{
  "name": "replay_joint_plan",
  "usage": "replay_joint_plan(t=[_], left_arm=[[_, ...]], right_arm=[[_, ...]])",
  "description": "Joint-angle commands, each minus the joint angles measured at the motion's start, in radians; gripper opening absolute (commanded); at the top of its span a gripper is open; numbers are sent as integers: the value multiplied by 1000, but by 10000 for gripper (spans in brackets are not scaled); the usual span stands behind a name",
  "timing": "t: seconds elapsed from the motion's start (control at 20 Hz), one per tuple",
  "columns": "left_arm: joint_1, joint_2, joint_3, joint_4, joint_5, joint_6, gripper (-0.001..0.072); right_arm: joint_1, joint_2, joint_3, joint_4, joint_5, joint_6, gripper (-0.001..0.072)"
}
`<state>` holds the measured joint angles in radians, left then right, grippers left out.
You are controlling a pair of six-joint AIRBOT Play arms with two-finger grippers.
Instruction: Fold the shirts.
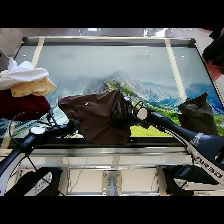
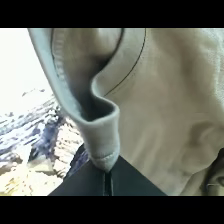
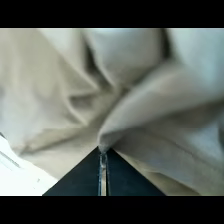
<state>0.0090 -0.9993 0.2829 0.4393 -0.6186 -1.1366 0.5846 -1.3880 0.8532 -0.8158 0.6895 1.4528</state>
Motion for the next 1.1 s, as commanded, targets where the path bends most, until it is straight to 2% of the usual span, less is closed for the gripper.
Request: replay_joint_plan(t=[0.0, 0.2, 0.35, 0.5, 0.6, 0.75, 0.9, 1.0, 1.05], left_arm=[[10, 25, 47, -6, -2, 0, 11], [62, 201, 227, -3, -100, 0, 11], [156, 391, 377, 10, -200, 0, 11], [307, 584, 537, 51, -220, -18, 10], [414, 672, 665, 126, -237, -57, 9], [519, 700, 879, 203, -358, -57, 9], [563, 666, 1026, 205, -420, -69, 10], [569, 635, 1052, 229, -420, -79, 9], [569, 607, 1051, 256, -446, -108, 9]], right_arm=[[-7, 59, 78, -109, 40, 11, 6], [-45, 221, 241, -353, 220, 84, 6], [-57, 385, 373, -526, 383, 110, 5], [-57, 550, 509, -576, 503, 112, 5], [-57, 644, 611, -581, 517, 122, 4], [-57, 697, 793, -637, 516, 122, 4], [-57, 676, 935, -780, 524, 114, 2], [-57, 653, 953, -892, 587, 114, 1], [-57, 624, 953, -946, 674, 115, 1]])
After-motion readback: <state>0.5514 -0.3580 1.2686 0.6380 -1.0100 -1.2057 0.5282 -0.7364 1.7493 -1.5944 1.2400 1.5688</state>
